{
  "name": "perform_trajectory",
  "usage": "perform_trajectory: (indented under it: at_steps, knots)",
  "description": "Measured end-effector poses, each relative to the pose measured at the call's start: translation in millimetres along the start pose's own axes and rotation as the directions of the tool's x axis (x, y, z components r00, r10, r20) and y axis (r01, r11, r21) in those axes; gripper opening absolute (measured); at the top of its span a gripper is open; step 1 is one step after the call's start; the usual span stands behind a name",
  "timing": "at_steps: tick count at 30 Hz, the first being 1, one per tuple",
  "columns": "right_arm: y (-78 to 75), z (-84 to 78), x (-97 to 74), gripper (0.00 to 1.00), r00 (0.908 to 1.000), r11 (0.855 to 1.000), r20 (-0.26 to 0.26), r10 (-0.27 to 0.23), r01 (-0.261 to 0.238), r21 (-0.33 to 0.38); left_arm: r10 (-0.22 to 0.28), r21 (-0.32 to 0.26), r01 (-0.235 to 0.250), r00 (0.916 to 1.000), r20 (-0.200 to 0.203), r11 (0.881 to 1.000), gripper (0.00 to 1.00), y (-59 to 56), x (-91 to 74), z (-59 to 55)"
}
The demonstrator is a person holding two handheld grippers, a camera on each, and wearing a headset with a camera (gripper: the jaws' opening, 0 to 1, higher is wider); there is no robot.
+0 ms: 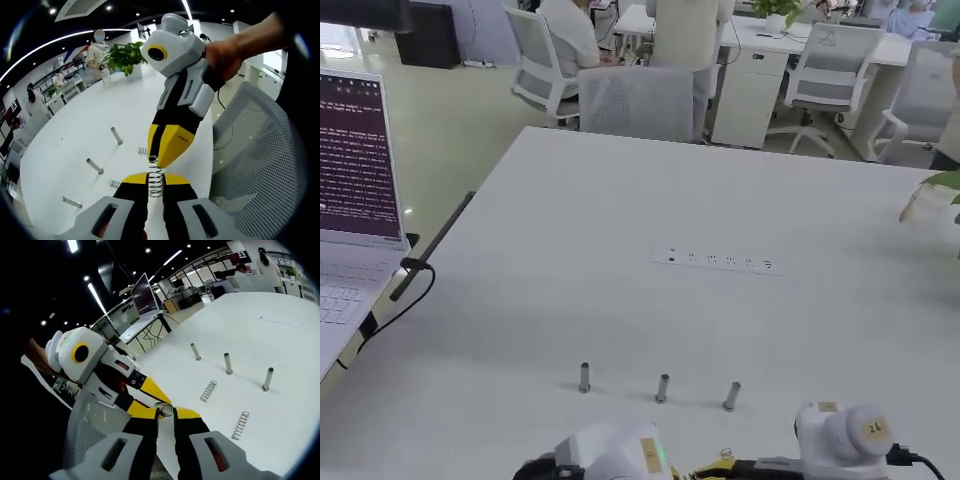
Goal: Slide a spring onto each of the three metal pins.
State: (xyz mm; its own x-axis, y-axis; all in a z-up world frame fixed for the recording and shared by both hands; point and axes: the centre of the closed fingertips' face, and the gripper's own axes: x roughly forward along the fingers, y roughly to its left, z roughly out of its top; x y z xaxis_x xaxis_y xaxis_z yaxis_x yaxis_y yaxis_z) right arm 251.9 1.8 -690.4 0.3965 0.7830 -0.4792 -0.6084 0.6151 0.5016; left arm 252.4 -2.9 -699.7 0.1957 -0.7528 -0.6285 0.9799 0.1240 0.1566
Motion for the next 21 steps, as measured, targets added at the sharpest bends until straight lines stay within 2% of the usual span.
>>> perform_trajectory:
  at_steps: [14, 21]
  knots:
    - [2.7, 0.7, -0.9, 0.1, 1.0, 1.0, -0.009, 0.002, -0.002, -0.022, 0.005, 0.033, -0.006, 0.9998, 0.02, 0.999, 0.02, 2.2, -1.3, 6.8]
    - [5.3, -1.0, 0.5, 0.08, 0.9999, 1.0, -0.012, 0.008, -0.008, -0.025, 0.008, 0.044, -0.009, 0.9998, 0.02, 0.999, 0.02, 2.4, -2.3, 5.9]
